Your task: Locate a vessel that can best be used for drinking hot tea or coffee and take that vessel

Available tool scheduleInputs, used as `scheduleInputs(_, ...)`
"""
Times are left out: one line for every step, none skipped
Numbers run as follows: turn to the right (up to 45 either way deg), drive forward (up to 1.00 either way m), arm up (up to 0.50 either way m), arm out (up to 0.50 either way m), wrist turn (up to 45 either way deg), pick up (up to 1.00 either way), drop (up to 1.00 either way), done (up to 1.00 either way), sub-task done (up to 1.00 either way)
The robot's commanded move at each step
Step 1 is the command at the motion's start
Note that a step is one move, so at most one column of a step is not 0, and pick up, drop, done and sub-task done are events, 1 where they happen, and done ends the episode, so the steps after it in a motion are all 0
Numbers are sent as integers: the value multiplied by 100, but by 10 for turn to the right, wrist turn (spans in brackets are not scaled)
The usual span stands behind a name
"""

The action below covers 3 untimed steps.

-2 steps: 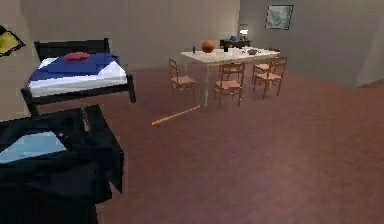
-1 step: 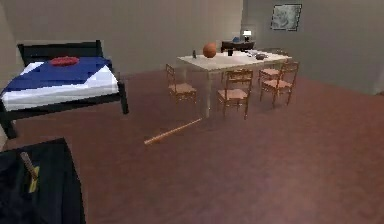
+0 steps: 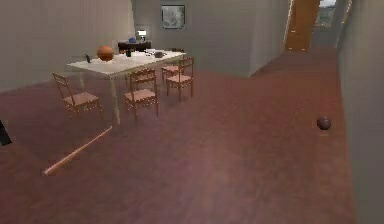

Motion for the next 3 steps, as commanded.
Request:
scheduleInputs(0, 100, 0, 0, 0, 0, 0, 0, 0)
scheduleInputs(0, 100, 0, 0, 0, 0, 0, 0, 0)
scheduleInputs(0, 55, 0, 0, 0, 0, 0, 0, 0)
